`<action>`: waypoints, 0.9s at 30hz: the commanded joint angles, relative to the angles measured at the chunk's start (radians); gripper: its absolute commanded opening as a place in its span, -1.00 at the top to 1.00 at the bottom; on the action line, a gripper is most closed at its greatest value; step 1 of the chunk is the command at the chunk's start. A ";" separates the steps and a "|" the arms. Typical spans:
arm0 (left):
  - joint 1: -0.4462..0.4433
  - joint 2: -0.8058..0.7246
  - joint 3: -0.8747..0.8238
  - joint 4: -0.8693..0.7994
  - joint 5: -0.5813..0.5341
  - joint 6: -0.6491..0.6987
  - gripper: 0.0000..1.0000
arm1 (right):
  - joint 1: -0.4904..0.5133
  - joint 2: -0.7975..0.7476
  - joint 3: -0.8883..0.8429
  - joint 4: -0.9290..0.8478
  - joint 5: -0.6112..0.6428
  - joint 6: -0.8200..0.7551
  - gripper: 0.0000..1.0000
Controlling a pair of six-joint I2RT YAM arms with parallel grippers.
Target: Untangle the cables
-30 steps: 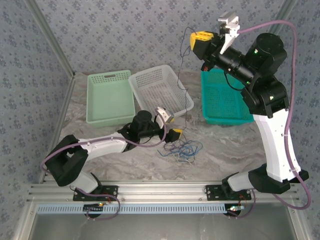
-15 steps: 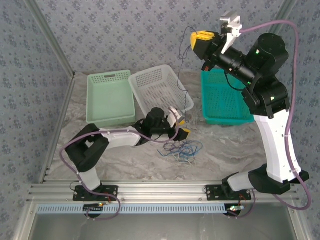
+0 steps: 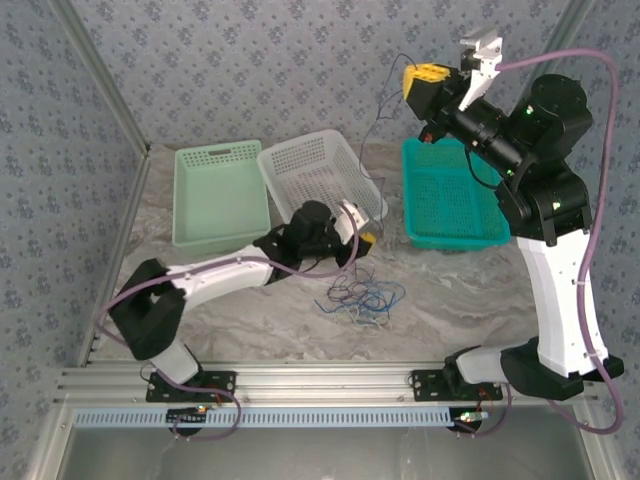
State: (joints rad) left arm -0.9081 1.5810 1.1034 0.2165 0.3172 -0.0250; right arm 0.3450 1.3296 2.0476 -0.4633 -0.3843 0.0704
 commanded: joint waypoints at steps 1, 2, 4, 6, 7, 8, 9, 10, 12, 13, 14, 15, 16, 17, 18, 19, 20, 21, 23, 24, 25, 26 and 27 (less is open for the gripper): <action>-0.002 -0.112 0.075 -0.085 -0.044 0.066 1.00 | -0.029 -0.021 -0.035 0.014 0.020 -0.006 0.97; -0.001 -0.130 0.087 -0.102 -0.051 0.081 1.00 | -0.032 -0.022 -0.047 0.017 0.019 -0.004 0.96; -0.001 -0.153 0.127 -0.155 -0.066 0.115 1.00 | -0.039 -0.023 -0.080 0.024 0.019 -0.004 0.96; 0.000 -0.163 0.166 -0.213 -0.081 0.148 1.00 | -0.046 -0.022 -0.113 0.034 0.021 -0.003 0.96; 0.000 -0.165 0.185 -0.244 -0.099 0.168 1.00 | -0.049 -0.020 -0.130 0.042 0.025 -0.003 0.95; 0.000 -0.167 0.198 -0.267 -0.119 0.184 1.00 | -0.051 -0.017 -0.144 0.048 0.026 -0.001 0.95; 0.000 -0.169 0.210 -0.286 -0.145 0.201 1.00 | -0.052 -0.012 -0.160 0.053 0.031 0.000 0.95; 0.001 -0.172 0.221 -0.304 -0.166 0.212 1.00 | -0.055 -0.004 -0.171 0.059 0.034 0.000 0.95; 0.004 -0.179 0.237 -0.322 -0.199 0.224 1.00 | -0.054 0.012 -0.189 0.064 0.038 0.001 0.95; 0.006 -0.184 0.240 -0.323 -0.210 0.230 1.00 | -0.055 0.021 -0.200 0.067 0.036 0.004 0.95; 0.009 -0.186 0.245 -0.324 -0.215 0.239 1.00 | -0.054 0.029 -0.207 0.072 0.032 0.010 0.95; 0.013 -0.185 0.247 -0.325 -0.224 0.251 1.00 | -0.054 0.038 -0.221 0.082 0.024 0.017 0.95; 0.019 -0.184 0.249 -0.325 -0.236 0.260 1.00 | -0.053 0.044 -0.239 0.102 0.010 0.024 0.95; 0.029 -0.180 0.251 -0.324 -0.242 0.265 1.00 | -0.052 0.049 -0.258 0.124 -0.001 0.031 0.95; 0.045 -0.174 0.254 -0.325 -0.241 0.264 1.00 | -0.051 0.056 -0.276 0.146 -0.006 0.037 0.94; 0.065 -0.164 0.254 -0.324 -0.235 0.261 1.00 | -0.049 0.067 -0.287 0.162 -0.012 0.040 0.94; 0.085 -0.153 0.252 -0.324 -0.230 0.258 1.00 | -0.050 0.078 -0.291 0.172 -0.018 0.040 0.93; 0.111 -0.137 0.251 -0.324 -0.227 0.254 1.00 | -0.049 0.092 -0.297 0.183 -0.022 0.041 0.92; 0.160 -0.097 0.253 -0.325 -0.226 0.243 1.00 | -0.049 0.129 -0.297 0.195 -0.021 0.042 0.92; 0.187 -0.073 0.251 -0.319 -0.224 0.233 1.00 | -0.049 0.155 -0.295 0.198 -0.021 0.042 0.92; 0.214 -0.045 0.252 -0.311 -0.219 0.221 1.00 | -0.052 0.183 -0.291 0.207 -0.019 0.046 0.92; 0.238 -0.018 0.255 -0.304 -0.214 0.207 1.00 | -0.052 0.205 -0.287 0.214 -0.023 0.051 0.92; 0.264 0.012 0.258 -0.293 -0.208 0.194 1.00 | -0.053 0.243 -0.276 0.222 -0.029 0.059 0.92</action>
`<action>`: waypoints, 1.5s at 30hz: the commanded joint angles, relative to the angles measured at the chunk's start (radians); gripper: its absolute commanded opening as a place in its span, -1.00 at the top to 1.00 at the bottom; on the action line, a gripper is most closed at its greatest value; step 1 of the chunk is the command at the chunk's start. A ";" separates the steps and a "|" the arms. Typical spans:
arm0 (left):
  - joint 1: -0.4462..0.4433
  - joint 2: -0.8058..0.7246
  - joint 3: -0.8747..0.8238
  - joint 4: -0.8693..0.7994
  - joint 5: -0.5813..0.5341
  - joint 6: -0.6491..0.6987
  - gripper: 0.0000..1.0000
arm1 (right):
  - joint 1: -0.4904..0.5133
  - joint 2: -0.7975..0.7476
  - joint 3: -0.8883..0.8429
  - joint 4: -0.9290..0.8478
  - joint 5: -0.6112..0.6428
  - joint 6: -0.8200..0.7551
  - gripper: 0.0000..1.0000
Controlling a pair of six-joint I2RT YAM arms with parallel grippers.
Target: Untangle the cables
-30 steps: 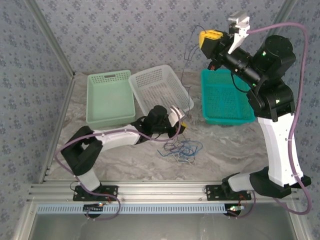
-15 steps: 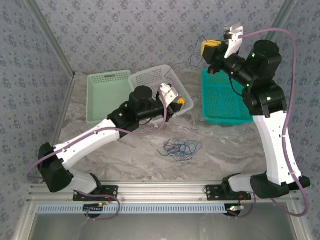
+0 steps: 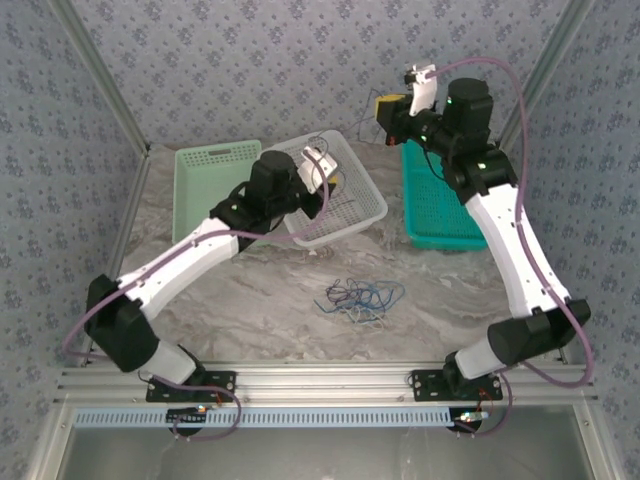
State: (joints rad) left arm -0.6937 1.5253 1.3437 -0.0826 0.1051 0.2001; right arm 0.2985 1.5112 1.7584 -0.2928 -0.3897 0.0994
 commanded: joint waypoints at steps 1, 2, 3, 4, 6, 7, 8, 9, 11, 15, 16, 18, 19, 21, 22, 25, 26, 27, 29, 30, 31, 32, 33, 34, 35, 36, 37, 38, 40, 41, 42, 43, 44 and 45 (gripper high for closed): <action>0.072 0.100 0.023 0.015 0.014 -0.042 1.00 | -0.008 0.100 0.028 0.055 -0.032 0.043 0.92; 0.091 0.127 0.031 0.021 0.015 -0.053 1.00 | -0.007 0.137 0.045 0.056 -0.042 0.050 0.93; 0.110 0.160 0.046 0.023 0.018 -0.066 1.00 | -0.007 0.182 0.069 0.051 -0.055 0.059 0.93; 0.126 0.200 0.071 0.012 0.029 -0.078 1.00 | -0.008 0.229 0.100 0.038 -0.062 0.069 0.94; 0.145 0.275 0.144 -0.057 0.036 -0.101 1.00 | -0.007 0.317 0.168 -0.001 -0.073 0.084 0.95; 0.150 0.320 0.198 -0.118 0.034 -0.100 1.00 | -0.008 0.370 0.210 -0.035 -0.079 0.091 0.94; 0.149 0.352 0.239 -0.169 0.017 -0.099 0.96 | -0.008 0.410 0.245 -0.065 -0.083 0.098 0.94; 0.148 0.388 0.286 -0.230 -0.013 -0.103 0.82 | -0.008 0.458 0.286 -0.100 -0.086 0.108 0.94; 0.148 0.440 0.351 -0.327 -0.058 -0.103 0.52 | -0.006 0.537 0.359 -0.170 -0.086 0.118 0.96; 0.130 0.450 0.363 -0.400 -0.210 -0.097 -0.53 | -0.017 0.609 0.396 -0.211 -0.058 0.139 0.97; 0.121 0.440 0.351 -0.397 -0.284 -0.091 -0.73 | -0.026 0.616 0.388 -0.197 -0.066 0.160 0.98; 0.101 0.423 0.336 -0.400 -0.408 -0.075 -0.99 | -0.037 0.619 0.374 -0.169 -0.087 0.195 0.98; 0.090 0.414 0.331 -0.401 -0.471 -0.063 -0.99 | -0.039 0.623 0.376 -0.167 -0.103 0.200 0.98; 0.079 0.391 0.322 -0.399 -0.533 -0.056 -0.99 | -0.032 0.638 0.393 -0.196 -0.131 0.184 0.97; 0.076 0.376 0.316 -0.395 -0.567 -0.063 -0.99 | -0.026 0.645 0.405 -0.222 -0.133 0.164 0.98; 0.068 0.352 0.324 -0.420 -0.671 -0.054 -0.99 | -0.021 0.631 0.371 -0.210 -0.139 0.152 0.99; 0.061 0.354 0.332 -0.428 -0.736 -0.037 -0.99 | -0.026 0.620 0.350 -0.188 -0.148 0.164 1.00; 0.052 0.356 0.339 -0.431 -0.811 -0.011 -0.99 | -0.034 0.606 0.324 -0.153 -0.177 0.187 1.00; 0.049 0.361 0.341 -0.421 -0.928 0.030 -0.99 | -0.054 0.559 0.242 -0.026 -0.259 0.254 1.00; 0.055 0.360 0.339 -0.419 -0.958 0.035 -0.99 | -0.057 0.533 0.196 0.036 -0.286 0.279 1.00; 0.065 0.359 0.342 -0.429 -0.971 0.029 -0.99 | -0.061 0.496 0.152 0.091 -0.301 0.293 1.00; 0.078 0.357 0.344 -0.441 -0.965 0.015 -0.99 | -0.063 0.462 0.116 0.123 -0.307 0.294 1.00; 0.089 0.353 0.342 -0.446 -0.955 0.004 -0.99 | -0.065 0.434 0.091 0.149 -0.309 0.298 1.00; 0.098 0.350 0.335 -0.446 -0.945 0.000 -0.99 | -0.072 0.404 0.065 0.181 -0.315 0.312 1.00; 0.103 0.348 0.326 -0.442 -0.940 0.006 -0.99 | -0.078 0.381 0.044 0.217 -0.322 0.335 1.00; 0.105 0.349 0.321 -0.439 -0.942 0.015 -0.99 | -0.086 0.362 0.029 0.249 -0.331 0.365 1.00; 0.105 0.353 0.317 -0.435 -0.943 0.024 -0.99 | -0.095 0.347 0.020 0.280 -0.345 0.399 1.00; 0.105 0.357 0.313 -0.434 -0.944 0.039 -0.99 | -0.103 0.334 0.010 0.319 -0.361 0.434 1.00; 0.104 0.369 0.311 -0.431 -0.956 0.065 -0.99 | -0.112 0.309 -0.010 0.394 -0.373 0.492 1.00; 0.105 0.376 0.309 -0.429 -0.962 0.078 -0.99 | -0.117 0.293 -0.019 0.429 -0.370 0.518 1.00; 0.106 0.378 0.301 -0.428 -0.966 0.088 -0.99 | -0.123 0.284 -0.022 0.451 -0.367 0.534 1.00; 0.107 0.378 0.294 -0.425 -0.965 0.096 -0.99 | -0.130 0.275 -0.022 0.470 -0.364 0.562 1.00; 0.109 0.373 0.285 -0.424 -0.959 0.096 -0.99 | -0.140 0.264 -0.023 0.490 -0.359 0.577 1.00; 0.111 0.369 0.276 -0.423 -0.957 0.092 -0.99 | -0.148 0.255 -0.022 0.499 -0.352 0.588 1.00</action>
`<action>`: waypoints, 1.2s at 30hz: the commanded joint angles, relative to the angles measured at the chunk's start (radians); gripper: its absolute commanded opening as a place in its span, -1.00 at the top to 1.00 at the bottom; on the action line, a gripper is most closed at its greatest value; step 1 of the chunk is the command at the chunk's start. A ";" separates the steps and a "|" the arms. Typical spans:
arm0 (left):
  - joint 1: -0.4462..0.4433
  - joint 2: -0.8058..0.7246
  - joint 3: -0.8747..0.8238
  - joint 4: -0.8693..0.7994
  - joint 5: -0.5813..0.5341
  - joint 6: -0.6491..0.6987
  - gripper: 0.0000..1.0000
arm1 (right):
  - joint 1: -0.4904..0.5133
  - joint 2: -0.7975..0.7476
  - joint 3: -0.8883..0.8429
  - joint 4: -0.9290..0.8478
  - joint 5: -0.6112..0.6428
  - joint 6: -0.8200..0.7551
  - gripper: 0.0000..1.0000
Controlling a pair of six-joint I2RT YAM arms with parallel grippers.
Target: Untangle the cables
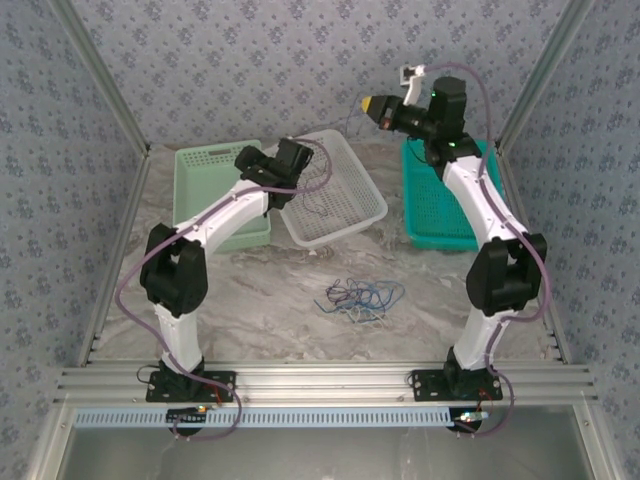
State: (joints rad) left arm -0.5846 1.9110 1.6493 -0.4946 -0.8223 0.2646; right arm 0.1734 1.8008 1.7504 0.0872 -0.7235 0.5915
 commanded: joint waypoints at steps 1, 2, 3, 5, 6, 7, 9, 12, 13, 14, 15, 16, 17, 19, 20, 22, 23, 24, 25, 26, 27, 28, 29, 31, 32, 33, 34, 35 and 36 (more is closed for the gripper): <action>0.005 -0.026 -0.039 -0.011 -0.026 0.020 -0.99 | -0.027 -0.040 -0.010 0.113 -0.013 0.097 1.00; 0.011 -0.034 -0.044 -0.014 -0.020 0.006 -0.99 | -0.029 -0.038 0.014 0.075 -0.016 0.081 1.00; 0.016 -0.040 -0.045 -0.022 -0.007 -0.006 -0.99 | -0.024 -0.033 0.035 0.029 -0.025 0.059 1.00; 0.020 -0.045 -0.034 -0.045 0.008 -0.010 -0.99 | -0.019 -0.045 0.029 0.006 -0.032 0.047 1.00; 0.022 -0.040 -0.023 -0.064 0.010 -0.005 -0.99 | -0.022 -0.060 -0.001 0.051 -0.026 0.051 1.00; 0.024 -0.027 -0.002 -0.099 0.004 -0.006 -0.99 | -0.031 -0.078 -0.044 0.138 -0.019 0.101 1.00; 0.027 -0.016 0.017 -0.132 -0.012 -0.020 -0.99 | -0.044 -0.088 -0.068 0.234 -0.008 0.174 1.00; 0.035 -0.070 -0.019 -0.093 0.055 -0.066 -0.99 | 0.001 -0.046 0.053 -0.001 -0.039 0.053 1.00; 0.035 -0.095 -0.031 -0.071 0.081 -0.088 -0.99 | 0.029 -0.033 0.079 -0.080 -0.032 -0.021 1.00; 0.035 -0.120 -0.041 -0.060 0.111 -0.114 -0.99 | 0.056 -0.020 0.093 -0.145 -0.018 -0.073 1.00; 0.034 -0.142 -0.048 -0.048 0.137 -0.136 -0.99 | 0.075 -0.010 0.097 -0.168 -0.011 -0.100 1.00; 0.033 -0.169 -0.059 -0.037 0.169 -0.156 -0.99 | 0.093 0.001 0.097 -0.178 -0.008 -0.115 1.00; 0.030 -0.199 -0.073 -0.024 0.194 -0.172 -0.99 | 0.107 0.013 0.097 -0.185 -0.004 -0.122 1.00; 0.028 -0.261 -0.111 0.008 0.229 -0.201 -0.99 | 0.125 0.042 0.104 -0.198 0.001 -0.131 1.00; 0.028 -0.298 -0.135 0.027 0.245 -0.216 -0.99 | 0.134 0.064 0.120 -0.219 0.001 -0.141 1.00; 0.027 -0.371 -0.193 0.072 0.308 -0.243 -0.99 | 0.154 0.124 0.170 -0.303 0.004 -0.182 1.00; 0.028 -0.404 -0.227 0.093 0.340 -0.256 -0.99 | 0.168 0.162 0.209 -0.377 0.006 -0.220 1.00; 0.029 -0.437 -0.255 0.106 0.371 -0.270 -0.99 | 0.184 0.202 0.256 -0.455 0.017 -0.262 0.88; 0.029 -0.461 -0.275 0.112 0.401 -0.285 -0.99 | 0.196 0.240 0.300 -0.535 0.036 -0.299 0.79; 0.030 -0.479 -0.293 0.111 0.431 -0.302 -0.99 | 0.205 0.293 0.357 -0.627 0.067 -0.328 0.76; 0.030 -0.492 -0.306 0.101 0.453 -0.322 -0.99 | 0.208 0.339 0.407 -0.699 0.101 -0.339 0.65; 0.031 -0.500 -0.318 0.091 0.470 -0.339 -0.99 | 0.207 0.373 0.439 -0.754 0.118 -0.344 0.45; 0.030 -0.506 -0.333 0.078 0.489 -0.357 -0.99 | 0.202 0.393 0.451 -0.775 0.138 -0.336 0.31; 0.031 -0.509 -0.357 0.052 0.510 -0.396 -0.99 | 0.192 0.387 0.414 -0.750 0.158 -0.319 0.12; 0.032 -0.509 -0.369 0.042 0.525 -0.419 -0.99 | 0.188 0.372 0.392 -0.738 0.180 -0.318 -0.15; 0.031 -0.509 -0.383 0.036 0.547 -0.443 -0.99 | 0.186 0.357 0.375 -0.734 0.199 -0.325 -0.35; 0.032 -0.509 -0.395 0.034 0.568 -0.464 -0.99 | 0.184 0.340 0.363 -0.733 0.214 -0.333 -0.45; 0.032 -0.509 -0.410 0.035 0.595 -0.492 -0.99 | 0.180 0.323 0.351 -0.739 0.228 -0.345 -0.56; 0.030 -0.510 -0.425 0.039 0.622 -0.521 -0.99 | 0.177 0.304 0.338 -0.745 0.244 -0.362 -0.59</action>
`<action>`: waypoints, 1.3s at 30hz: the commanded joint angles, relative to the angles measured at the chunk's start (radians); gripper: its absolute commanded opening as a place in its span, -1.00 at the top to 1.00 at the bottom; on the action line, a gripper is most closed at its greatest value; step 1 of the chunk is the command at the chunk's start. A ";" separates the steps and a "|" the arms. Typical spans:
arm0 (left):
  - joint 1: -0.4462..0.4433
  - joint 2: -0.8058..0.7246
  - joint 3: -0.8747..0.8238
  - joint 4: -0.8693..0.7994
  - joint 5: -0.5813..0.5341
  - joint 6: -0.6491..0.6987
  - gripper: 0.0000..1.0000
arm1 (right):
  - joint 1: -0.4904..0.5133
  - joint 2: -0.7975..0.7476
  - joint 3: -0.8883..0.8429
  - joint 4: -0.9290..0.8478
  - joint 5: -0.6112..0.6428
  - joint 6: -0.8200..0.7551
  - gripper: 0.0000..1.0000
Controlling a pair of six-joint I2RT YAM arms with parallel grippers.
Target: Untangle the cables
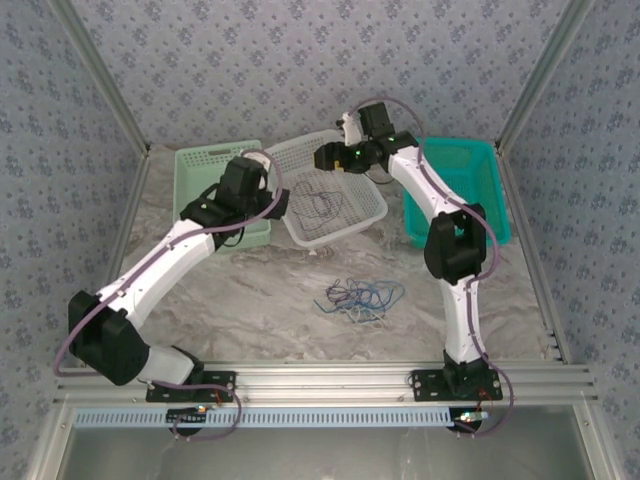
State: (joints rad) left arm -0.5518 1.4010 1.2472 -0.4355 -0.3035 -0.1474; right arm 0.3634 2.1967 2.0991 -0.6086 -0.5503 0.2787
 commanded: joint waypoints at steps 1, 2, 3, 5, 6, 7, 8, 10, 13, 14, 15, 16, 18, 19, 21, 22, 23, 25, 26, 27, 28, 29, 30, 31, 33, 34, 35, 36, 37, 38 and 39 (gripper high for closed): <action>-0.003 0.000 -0.038 -0.011 0.129 -0.130 -0.99 | -0.015 -0.109 -0.026 -0.051 0.083 -0.070 -0.60; -0.002 -0.002 -0.056 0.003 0.160 -0.155 -0.99 | -0.018 -0.127 -0.042 -0.057 0.112 -0.095 -0.60; -0.004 0.001 -0.074 0.018 0.178 -0.171 -0.99 | -0.020 -0.141 -0.052 -0.071 0.163 -0.123 -0.60; -0.006 0.007 -0.097 0.034 0.187 -0.197 -0.99 | -0.023 -0.144 -0.048 -0.115 0.278 -0.173 -0.59; -0.007 0.011 -0.105 0.040 0.194 -0.204 -0.99 | -0.025 -0.134 -0.038 -0.149 0.335 -0.184 -0.57; -0.008 0.015 -0.109 0.043 0.198 -0.209 -0.99 | -0.026 -0.121 -0.026 -0.178 0.371 -0.207 -0.54; -0.008 0.020 -0.111 0.045 0.206 -0.213 -0.99 | -0.029 -0.101 -0.011 -0.205 0.404 -0.222 -0.51; -0.011 0.026 -0.109 0.044 0.209 -0.213 -0.99 | -0.032 -0.064 0.011 -0.252 0.429 -0.234 -0.47; -0.015 0.033 -0.103 0.037 0.210 -0.203 -0.99 | -0.021 -0.023 0.023 -0.279 0.474 -0.252 -0.45; -0.016 0.033 -0.101 0.032 0.209 -0.196 -0.99 | -0.014 -0.013 0.022 -0.279 0.501 -0.260 -0.46; -0.017 0.032 -0.100 0.027 0.207 -0.191 -0.99 | -0.011 0.000 0.025 -0.280 0.520 -0.266 -0.46; -0.019 0.032 -0.100 0.024 0.207 -0.188 -0.99 | -0.009 0.009 0.028 -0.282 0.531 -0.271 -0.46; -0.020 0.030 -0.105 0.022 0.206 -0.184 -0.99 | -0.011 0.029 0.030 -0.286 0.542 -0.275 -0.47; -0.022 0.029 -0.110 0.023 0.205 -0.187 -0.99 | -0.012 0.037 0.030 -0.287 0.548 -0.276 -0.46; -0.025 0.027 -0.119 0.025 0.207 -0.184 -0.99 | -0.017 0.055 0.030 -0.291 0.550 -0.272 -0.46; -0.026 0.025 -0.121 0.026 0.206 -0.184 -0.99 | -0.020 0.062 0.030 -0.292 0.548 -0.271 -0.45; -0.027 0.025 -0.125 0.028 0.207 -0.182 -0.99 | -0.022 0.068 0.029 -0.293 0.545 -0.270 -0.43; -0.029 0.025 -0.125 0.028 0.205 -0.181 -0.99 | -0.023 0.078 0.028 -0.292 0.543 -0.262 -0.30; -0.031 0.025 -0.125 0.027 0.206 -0.179 -0.99 | -0.024 0.078 0.029 -0.292 0.548 -0.257 -0.19; -0.032 0.026 -0.124 0.027 0.205 -0.178 -0.99 | -0.024 0.077 0.025 -0.290 0.561 -0.247 -0.03; -0.032 0.026 -0.123 0.027 0.204 -0.178 -0.99 | -0.024 0.072 0.019 -0.289 0.577 -0.234 0.12; -0.031 0.025 -0.124 0.027 0.205 -0.175 -0.99 | -0.025 0.066 0.013 -0.285 0.592 -0.224 0.27; -0.031 0.024 -0.125 0.027 0.203 -0.175 -0.99 | -0.027 0.056 0.002 -0.283 0.599 -0.213 0.41; -0.032 0.024 -0.124 0.027 0.202 -0.174 -0.99 | -0.028 0.042 -0.013 -0.279 0.599 -0.206 0.51; -0.033 0.024 -0.129 0.030 0.199 -0.173 -0.99 | -0.028 0.010 -0.052 -0.266 0.602 -0.198 0.62; -0.033 0.025 -0.131 0.032 0.199 -0.172 -0.99 | -0.028 -0.007 -0.078 -0.257 0.606 -0.195 0.64; -0.033 0.026 -0.133 0.033 0.198 -0.172 -0.99 | -0.028 -0.023 -0.099 -0.248 0.611 -0.194 0.65; -0.033 0.025 -0.136 0.037 0.197 -0.173 -0.99 | -0.029 -0.039 -0.122 -0.239 0.615 -0.192 0.67; -0.033 0.027 -0.135 0.038 0.198 -0.173 -0.99 | -0.030 -0.052 -0.138 -0.239 0.622 -0.186 0.71; -0.033 0.028 -0.136 0.038 0.198 -0.173 -0.99 | -0.033 -0.061 -0.150 -0.242 0.625 -0.175 0.77; -0.033 0.029 -0.136 0.038 0.197 -0.173 -0.99 | -0.039 -0.073 -0.165 -0.239 0.625 -0.165 0.83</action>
State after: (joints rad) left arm -0.5781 1.4288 1.1107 -0.4141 -0.1158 -0.3309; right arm 0.3378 2.1803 1.9701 -0.8371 0.0315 0.0826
